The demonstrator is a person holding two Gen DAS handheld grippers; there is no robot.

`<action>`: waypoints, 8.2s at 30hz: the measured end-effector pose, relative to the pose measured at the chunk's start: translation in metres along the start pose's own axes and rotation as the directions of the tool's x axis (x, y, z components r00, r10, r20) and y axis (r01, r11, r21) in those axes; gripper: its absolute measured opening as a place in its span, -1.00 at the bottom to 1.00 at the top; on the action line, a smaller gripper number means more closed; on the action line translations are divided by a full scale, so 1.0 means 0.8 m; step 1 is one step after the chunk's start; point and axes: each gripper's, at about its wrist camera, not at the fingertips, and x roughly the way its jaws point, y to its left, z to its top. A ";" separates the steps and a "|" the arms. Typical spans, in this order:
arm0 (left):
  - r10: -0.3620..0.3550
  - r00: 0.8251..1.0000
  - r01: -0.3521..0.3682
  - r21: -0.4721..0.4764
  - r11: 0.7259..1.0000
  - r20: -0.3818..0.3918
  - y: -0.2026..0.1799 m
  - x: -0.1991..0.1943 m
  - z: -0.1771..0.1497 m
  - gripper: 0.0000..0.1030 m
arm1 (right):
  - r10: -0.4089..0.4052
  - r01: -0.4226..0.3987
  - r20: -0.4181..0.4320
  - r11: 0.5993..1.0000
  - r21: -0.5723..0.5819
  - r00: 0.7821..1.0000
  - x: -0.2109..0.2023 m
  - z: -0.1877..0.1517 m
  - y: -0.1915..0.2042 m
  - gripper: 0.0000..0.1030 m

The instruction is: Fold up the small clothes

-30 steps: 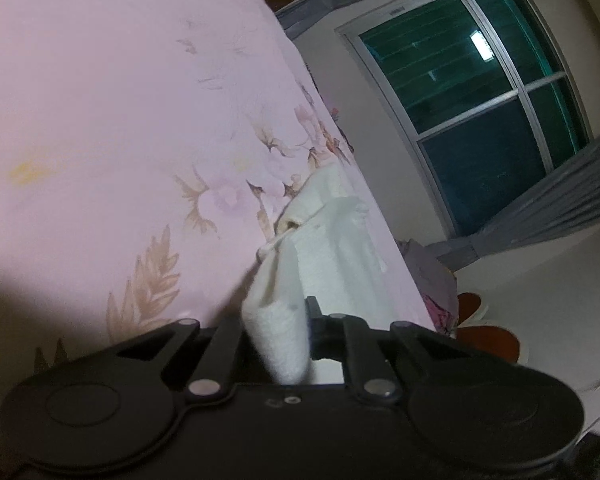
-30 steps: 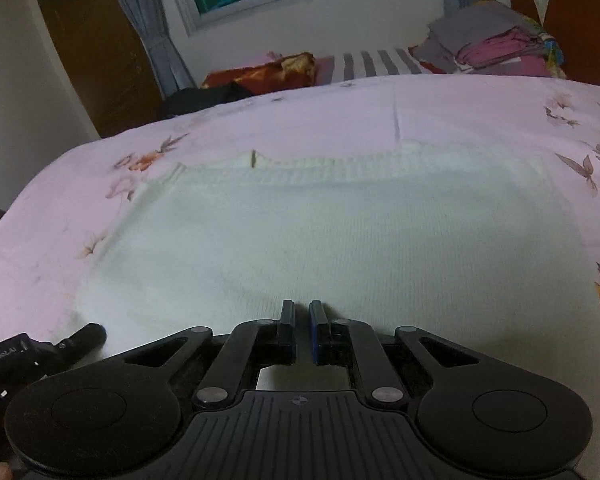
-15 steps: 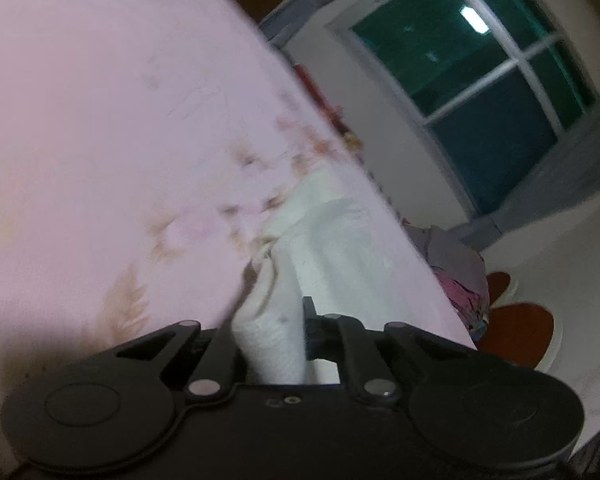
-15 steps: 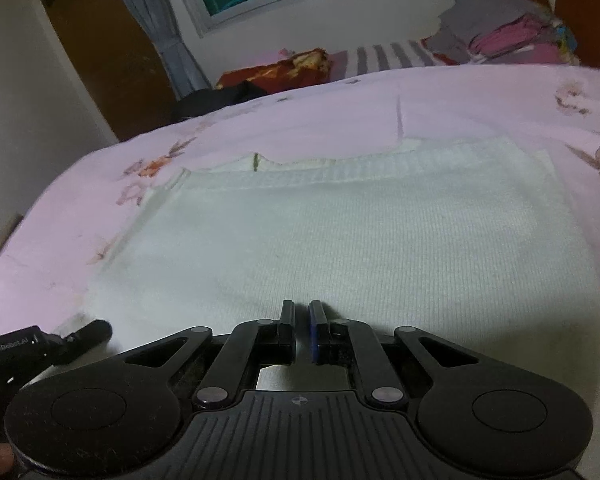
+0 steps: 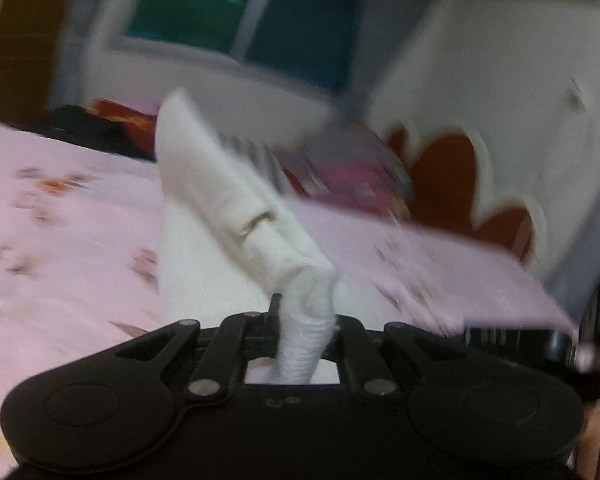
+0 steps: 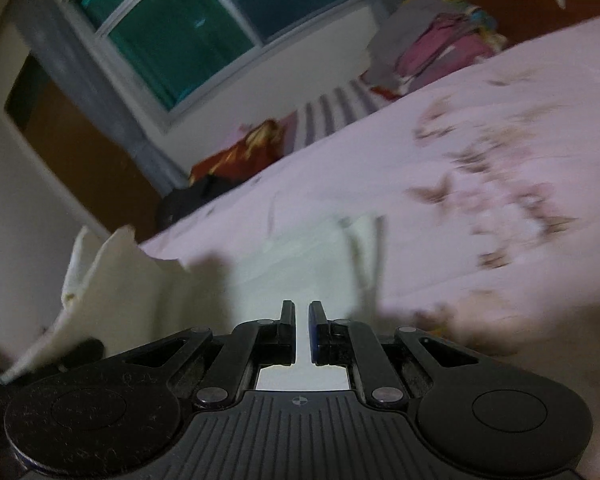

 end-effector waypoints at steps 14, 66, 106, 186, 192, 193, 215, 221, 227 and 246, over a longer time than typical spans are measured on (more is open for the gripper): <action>0.012 0.996 -0.025 -0.146 0.989 -0.088 0.048 0.009 -0.003 -0.02 | 0.145 -0.144 -0.021 0.988 0.047 0.989 -0.046 0.014 -0.041 0.05; -0.095 0.945 0.110 0.032 0.993 -0.312 0.081 0.103 0.017 -0.35 | -0.121 0.104 -0.233 0.991 -0.086 0.965 0.080 -0.006 0.024 -0.67; -0.184 0.947 0.167 -0.086 0.982 -0.264 0.138 0.070 0.004 -0.29 | -0.135 0.071 -0.222 0.959 -0.276 0.966 0.034 -0.006 0.041 -0.24; 0.143 0.952 -0.117 0.108 0.987 -0.270 0.072 0.091 -0.003 0.57 | -0.056 0.059 -0.194 0.998 0.008 0.979 0.038 -0.015 -0.028 0.37; 0.137 0.952 -0.129 0.047 0.991 -0.275 0.085 0.092 0.000 0.59 | 0.019 -0.008 -0.200 0.998 0.055 0.980 0.039 0.007 -0.033 0.37; 0.133 0.951 -0.129 0.034 0.991 -0.278 0.086 0.093 0.001 0.59 | 0.028 -0.019 -0.223 0.999 0.042 0.974 0.046 0.006 -0.029 0.37; -0.037 0.949 -0.019 -0.173 0.985 -0.313 0.126 0.086 -0.022 0.31 | 0.054 -0.050 -0.277 0.999 0.021 0.959 0.039 0.016 -0.043 0.16; -0.083 0.947 0.024 -0.191 0.981 -0.309 0.116 0.092 -0.012 0.29 | 0.055 -0.043 -0.293 0.998 0.047 0.954 0.069 0.007 -0.051 0.15; -0.159 0.936 0.068 -0.281 0.957 -0.315 0.132 0.102 -0.010 0.27 | 0.157 -0.095 -0.275 0.970 0.226 0.949 0.066 0.008 -0.078 0.16; -0.227 0.927 0.068 -0.459 0.886 -0.300 0.142 0.140 -0.010 0.05 | 0.155 -0.115 -0.342 0.984 0.135 0.927 0.117 0.019 -0.052 -0.14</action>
